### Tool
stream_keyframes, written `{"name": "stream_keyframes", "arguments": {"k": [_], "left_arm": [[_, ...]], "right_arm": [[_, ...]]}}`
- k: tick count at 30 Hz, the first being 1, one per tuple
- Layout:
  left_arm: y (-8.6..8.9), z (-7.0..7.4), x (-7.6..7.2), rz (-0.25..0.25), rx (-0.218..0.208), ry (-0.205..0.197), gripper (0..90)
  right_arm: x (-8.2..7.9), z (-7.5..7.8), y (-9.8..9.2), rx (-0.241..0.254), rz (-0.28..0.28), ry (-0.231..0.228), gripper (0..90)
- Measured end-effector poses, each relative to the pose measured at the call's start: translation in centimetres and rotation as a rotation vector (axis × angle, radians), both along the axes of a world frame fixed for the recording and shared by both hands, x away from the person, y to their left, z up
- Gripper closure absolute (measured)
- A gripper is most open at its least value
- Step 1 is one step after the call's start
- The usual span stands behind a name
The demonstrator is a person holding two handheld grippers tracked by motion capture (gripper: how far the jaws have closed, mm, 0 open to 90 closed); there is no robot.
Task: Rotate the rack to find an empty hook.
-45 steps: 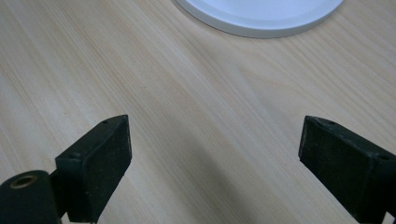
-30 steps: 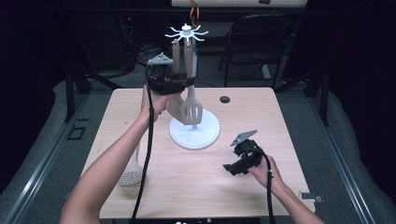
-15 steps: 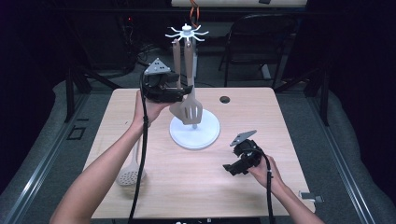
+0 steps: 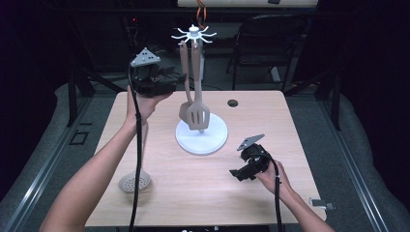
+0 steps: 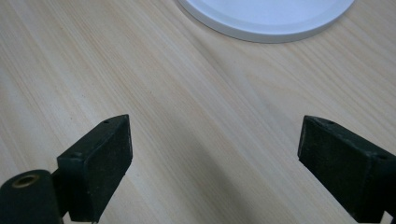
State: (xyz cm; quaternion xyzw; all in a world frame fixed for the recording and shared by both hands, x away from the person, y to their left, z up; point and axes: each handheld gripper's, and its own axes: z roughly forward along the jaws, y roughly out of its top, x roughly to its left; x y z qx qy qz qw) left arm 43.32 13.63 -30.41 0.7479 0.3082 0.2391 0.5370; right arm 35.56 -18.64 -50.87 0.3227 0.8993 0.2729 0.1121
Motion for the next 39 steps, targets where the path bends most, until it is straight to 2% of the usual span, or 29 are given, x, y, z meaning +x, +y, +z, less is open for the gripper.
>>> {"name": "stream_keyframes", "arguments": {"k": [8,11,14,18,22,27,32,37,39], "left_arm": [[0.1,2.0,0.1,0.020,0.011,-0.040,72.8],[0.2,2.8,0.1,0.027,-0.010,-0.062,81.1],[0.0,3.4,0.4,0.030,-0.011,-0.071,86.8],[-0.4,4.0,0.4,0.026,-0.027,-0.090,88.7],[-0.7,4.7,0.6,0.044,-0.015,-0.101,89.5],[-0.7,4.5,0.7,0.047,-0.020,-0.089,89.5],[-1.0,4.7,0.2,0.037,-0.002,-0.106,89.6],[-1.3,4.5,0.5,0.024,-0.005,-0.105,89.6],[-1.5,4.4,0.5,0.022,0.017,-0.116,89.5]], "right_arm": [[0.2,-0.3,0.0,0.004,0.003,0.011,10.6],[0.0,-0.3,0.0,-0.004,0.003,0.011,11.1],[-0.1,-0.2,-0.2,-0.005,-0.002,0.004,11.7],[0.0,-0.2,-0.2,-0.010,-0.003,0.007,12.1],[0.0,-0.3,-0.1,-0.011,0.000,0.003,12.4],[-0.2,-0.1,-0.2,-0.011,0.001,0.000,12.6],[-0.1,-0.1,-0.2,-0.027,0.004,0.001,12.7],[-0.2,-0.1,-0.1,-0.022,0.008,0.000,12.7],[-0.2,-0.1,-0.1,-0.026,0.010,0.000,12.7]]}}
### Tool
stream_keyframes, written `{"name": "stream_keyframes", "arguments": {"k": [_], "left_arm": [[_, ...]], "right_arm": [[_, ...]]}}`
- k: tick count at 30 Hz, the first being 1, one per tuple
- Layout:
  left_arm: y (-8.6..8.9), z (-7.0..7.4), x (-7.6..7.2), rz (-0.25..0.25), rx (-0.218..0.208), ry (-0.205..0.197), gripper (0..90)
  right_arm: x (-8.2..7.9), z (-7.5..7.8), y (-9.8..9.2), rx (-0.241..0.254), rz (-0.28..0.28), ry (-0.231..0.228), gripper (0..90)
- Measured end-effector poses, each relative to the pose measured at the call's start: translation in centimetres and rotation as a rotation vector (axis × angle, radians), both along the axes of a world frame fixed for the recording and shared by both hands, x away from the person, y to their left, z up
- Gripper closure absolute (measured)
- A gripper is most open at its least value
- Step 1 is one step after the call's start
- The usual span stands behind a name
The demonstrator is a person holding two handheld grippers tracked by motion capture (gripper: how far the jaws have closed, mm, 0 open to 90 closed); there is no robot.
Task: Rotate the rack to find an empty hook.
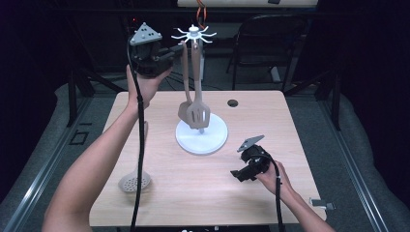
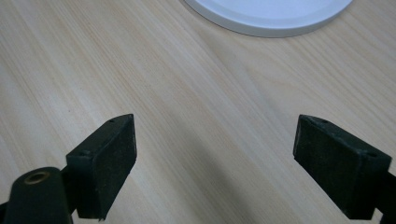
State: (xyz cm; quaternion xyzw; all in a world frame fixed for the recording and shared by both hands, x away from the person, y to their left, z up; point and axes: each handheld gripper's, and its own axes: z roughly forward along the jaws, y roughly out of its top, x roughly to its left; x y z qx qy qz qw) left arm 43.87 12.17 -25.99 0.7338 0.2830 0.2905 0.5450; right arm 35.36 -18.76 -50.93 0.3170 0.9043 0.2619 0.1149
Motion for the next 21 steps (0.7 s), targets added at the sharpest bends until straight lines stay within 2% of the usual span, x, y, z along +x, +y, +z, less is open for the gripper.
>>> {"name": "stream_keyframes", "arguments": {"k": [3,5,10,14,20,21], "left_arm": [[-0.1,0.1,0.1,-0.010,-0.017,-0.004,89.5],[-0.2,0.3,-0.1,-0.012,-0.010,-0.018,89.5],[-0.3,0.5,0.2,0.020,-0.006,0.000,89.6],[-0.1,0.5,0.2,0.047,-0.015,-0.019,89.7],[0.3,0.7,0.8,0.076,-0.011,-0.016,89.7],[0.4,0.8,0.9,0.080,-0.010,-0.014,89.7]], "right_arm": [[0.0,-0.1,0.0,0.003,-0.004,0.001,12.7],[0.1,-0.1,-0.1,-0.001,-0.003,0.006,12.7],[0.1,-0.1,-0.2,-0.006,-0.002,0.000,12.8],[0.0,-0.1,-0.1,0.007,-0.006,0.000,12.8],[-0.1,-0.2,0.1,-0.003,0.002,0.008,13.0],[-0.1,-0.4,0.1,0.015,-0.003,0.001,13.0]]}}
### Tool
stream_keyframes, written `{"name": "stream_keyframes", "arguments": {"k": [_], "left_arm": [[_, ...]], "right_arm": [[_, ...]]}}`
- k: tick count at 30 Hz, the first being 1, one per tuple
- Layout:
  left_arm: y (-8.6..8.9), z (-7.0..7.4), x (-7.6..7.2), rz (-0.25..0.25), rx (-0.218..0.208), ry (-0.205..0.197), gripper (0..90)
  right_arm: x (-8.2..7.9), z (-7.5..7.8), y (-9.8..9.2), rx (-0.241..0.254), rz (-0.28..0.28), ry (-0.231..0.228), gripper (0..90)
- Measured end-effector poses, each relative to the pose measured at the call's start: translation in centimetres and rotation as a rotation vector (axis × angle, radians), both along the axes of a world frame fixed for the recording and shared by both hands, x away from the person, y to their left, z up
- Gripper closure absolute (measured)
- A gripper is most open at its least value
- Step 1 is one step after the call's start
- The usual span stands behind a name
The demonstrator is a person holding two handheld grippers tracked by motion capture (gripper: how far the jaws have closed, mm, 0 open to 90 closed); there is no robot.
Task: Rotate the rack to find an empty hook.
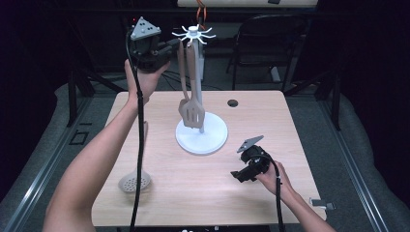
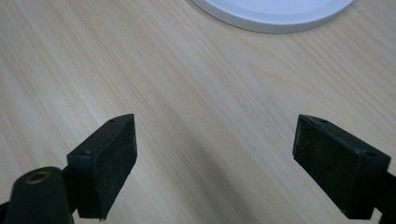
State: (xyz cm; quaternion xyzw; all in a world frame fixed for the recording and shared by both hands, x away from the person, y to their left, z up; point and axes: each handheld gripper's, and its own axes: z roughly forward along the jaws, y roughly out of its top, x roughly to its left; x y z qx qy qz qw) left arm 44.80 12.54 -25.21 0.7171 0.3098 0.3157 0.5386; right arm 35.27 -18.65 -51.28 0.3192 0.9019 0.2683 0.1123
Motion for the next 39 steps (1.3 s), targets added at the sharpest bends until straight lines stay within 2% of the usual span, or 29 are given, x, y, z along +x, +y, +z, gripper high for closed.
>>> {"name": "stream_keyframes", "arguments": {"k": [6,7,8,14,16,21,22,23,24,25,32,39], "left_arm": [[0.2,0.0,0.4,0.016,-0.004,0.004,89.8],[0.2,0.0,0.5,0.019,-0.005,0.005,89.7],[0.3,0.0,0.6,0.023,-0.005,0.008,89.8],[0.4,0.0,1.2,0.034,-0.008,0.019,89.8],[0.5,0.0,1.2,0.035,-0.011,0.021,89.8],[0.5,0.1,0.4,0.016,-0.014,0.018,89.8],[0.5,0.2,0.2,0.012,-0.013,0.013,89.8],[0.4,0.3,-0.1,0.006,-0.012,0.009,89.8],[0.4,0.3,-0.4,0.001,-0.007,0.002,89.8],[0.4,0.4,-0.6,-0.006,-0.008,0.000,89.8],[0.3,0.7,-2.0,-0.043,-0.007,-0.020,89.8],[-0.6,0.6,-2.1,-0.073,0.014,-0.017,89.8]], "right_arm": [[0.0,0.1,0.0,-0.017,0.011,0.012,13.3],[-0.1,-0.1,0.1,0.006,-0.001,0.005,13.3],[0.0,0.1,0.0,-0.022,0.016,0.009,13.3],[0.0,0.0,0.1,-0.007,0.008,0.008,13.3],[0.0,0.1,0.0,-0.018,0.014,0.010,13.3],[0.0,0.1,0.0,-0.013,0.012,0.004,13.3],[-0.1,-0.1,0.0,0.012,-0.001,0.001,13.3],[-0.1,-0.1,0.0,0.013,-0.004,0.004,13.3],[-0.1,-0.1,0.0,0.011,-0.003,0.003,13.3],[0.0,0.1,0.0,-0.014,0.011,0.007,13.3],[-0.1,0.2,0.0,-0.026,0.010,0.011,13.3],[0.0,0.1,0.1,-0.023,0.017,0.013,13.3]]}}
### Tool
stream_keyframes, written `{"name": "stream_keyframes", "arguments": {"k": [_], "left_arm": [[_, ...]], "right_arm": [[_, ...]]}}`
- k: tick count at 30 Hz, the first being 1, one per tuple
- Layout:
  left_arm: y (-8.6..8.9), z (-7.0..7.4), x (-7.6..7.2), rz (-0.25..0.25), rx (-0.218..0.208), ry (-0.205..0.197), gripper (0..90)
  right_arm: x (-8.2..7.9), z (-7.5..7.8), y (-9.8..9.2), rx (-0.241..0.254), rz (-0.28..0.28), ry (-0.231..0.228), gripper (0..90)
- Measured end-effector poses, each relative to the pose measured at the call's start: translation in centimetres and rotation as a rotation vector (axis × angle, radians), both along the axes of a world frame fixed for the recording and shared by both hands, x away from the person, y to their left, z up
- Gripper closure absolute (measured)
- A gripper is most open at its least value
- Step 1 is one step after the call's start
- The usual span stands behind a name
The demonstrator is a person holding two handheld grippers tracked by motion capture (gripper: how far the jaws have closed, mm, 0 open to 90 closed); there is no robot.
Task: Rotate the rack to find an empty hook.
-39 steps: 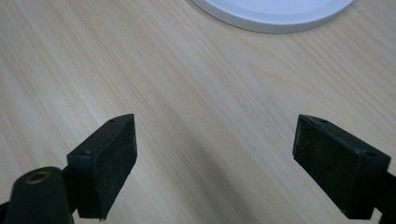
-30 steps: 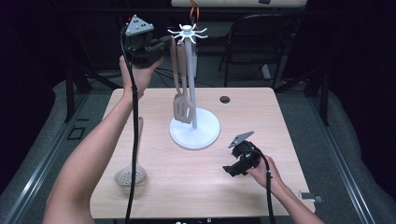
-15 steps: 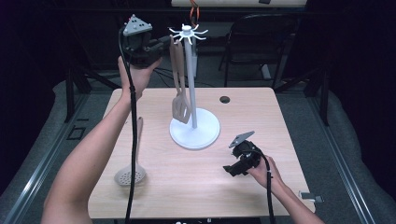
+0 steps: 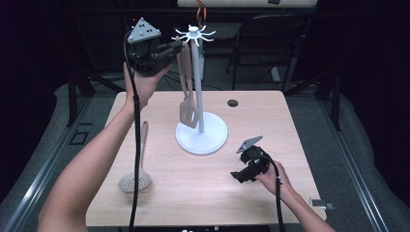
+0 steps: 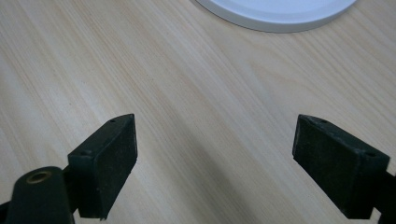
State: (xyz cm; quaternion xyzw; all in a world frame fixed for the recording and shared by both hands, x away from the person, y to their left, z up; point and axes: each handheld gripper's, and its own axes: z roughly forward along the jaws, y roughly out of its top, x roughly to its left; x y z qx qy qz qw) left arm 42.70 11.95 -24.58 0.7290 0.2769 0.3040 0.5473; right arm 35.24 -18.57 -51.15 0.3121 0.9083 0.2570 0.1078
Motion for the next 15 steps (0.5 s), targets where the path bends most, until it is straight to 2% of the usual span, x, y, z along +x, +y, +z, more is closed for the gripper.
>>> {"name": "stream_keyframes", "arguments": {"k": [3,7,15], "left_arm": [[-0.38,-0.15,0.21,0.004,0.015,0.000,89.8],[-0.32,-0.34,0.50,0.012,0.000,0.011,89.8],[-0.08,-0.33,0.91,0.038,0.004,0.013,89.8]], "right_arm": [[-0.05,0.01,0.03,0.007,-0.005,0.011,13.4],[-0.05,0.05,-0.04,-0.005,-0.005,0.003,13.3],[-0.07,-0.05,0.00,0.004,-0.005,-0.007,13.4]]}}
